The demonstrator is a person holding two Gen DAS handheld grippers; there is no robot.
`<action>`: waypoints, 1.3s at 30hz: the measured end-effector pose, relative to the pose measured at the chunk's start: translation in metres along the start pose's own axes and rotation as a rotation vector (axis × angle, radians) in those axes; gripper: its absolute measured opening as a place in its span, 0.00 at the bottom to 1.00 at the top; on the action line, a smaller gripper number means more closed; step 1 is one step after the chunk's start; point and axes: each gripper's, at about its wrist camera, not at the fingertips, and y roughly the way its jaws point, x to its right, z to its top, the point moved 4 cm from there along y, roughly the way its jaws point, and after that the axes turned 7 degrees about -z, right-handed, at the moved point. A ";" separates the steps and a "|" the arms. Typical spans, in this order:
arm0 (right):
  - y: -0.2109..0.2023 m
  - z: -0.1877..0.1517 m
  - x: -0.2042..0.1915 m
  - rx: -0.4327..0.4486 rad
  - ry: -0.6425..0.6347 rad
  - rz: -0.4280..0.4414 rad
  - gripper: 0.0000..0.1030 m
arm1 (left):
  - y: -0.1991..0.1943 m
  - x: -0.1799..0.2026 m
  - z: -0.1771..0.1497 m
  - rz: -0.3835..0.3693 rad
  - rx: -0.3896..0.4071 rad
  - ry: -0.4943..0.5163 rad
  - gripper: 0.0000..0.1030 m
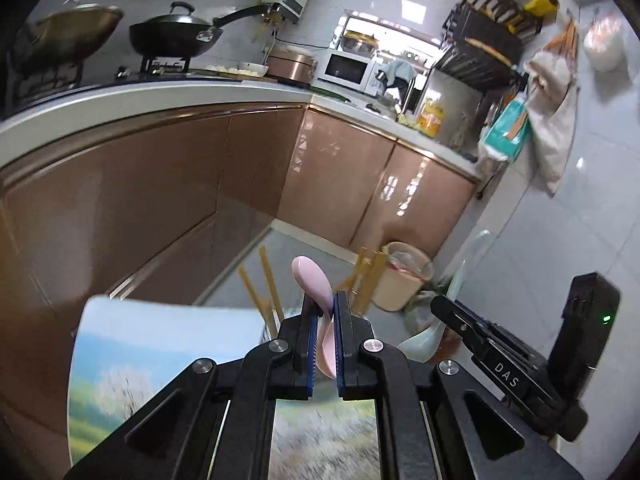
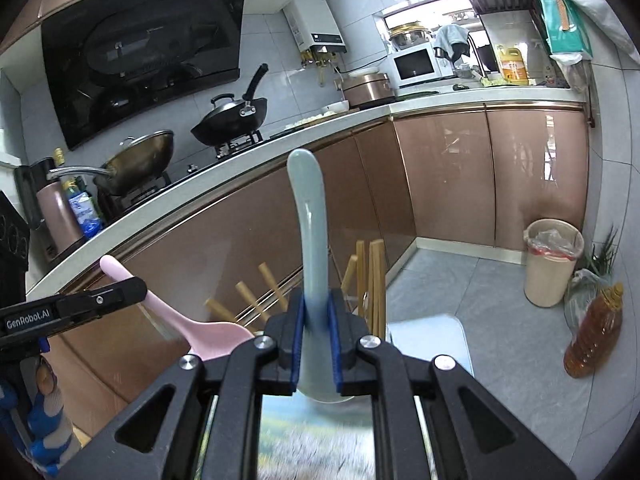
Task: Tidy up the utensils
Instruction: 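Lift both spoons and lower them handle-first into the wire holder, then open both tools to release the spoons and pull back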
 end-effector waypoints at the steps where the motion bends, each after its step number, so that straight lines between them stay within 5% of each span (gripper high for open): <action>1: 0.008 0.001 0.002 -0.003 0.001 -0.004 0.10 | 0.014 0.000 0.002 0.022 -0.005 0.018 0.07; 9: 0.075 -0.028 0.019 -0.063 0.018 -0.039 0.11 | 0.085 -0.009 -0.012 0.116 -0.069 0.084 0.07; 18: 0.086 -0.051 0.029 -0.096 0.027 -0.059 0.13 | 0.109 -0.018 -0.030 0.144 -0.125 0.094 0.09; 21: 0.080 -0.050 0.030 -0.095 0.036 -0.065 0.13 | 0.097 -0.018 -0.031 0.132 -0.114 0.085 0.16; 25: 0.061 -0.047 0.026 -0.077 0.029 -0.070 0.13 | 0.066 -0.008 -0.027 0.129 -0.043 0.115 0.42; 39: -0.049 -0.084 -0.009 -0.013 -0.065 -0.133 0.31 | -0.053 -0.003 -0.085 0.190 0.097 0.179 0.74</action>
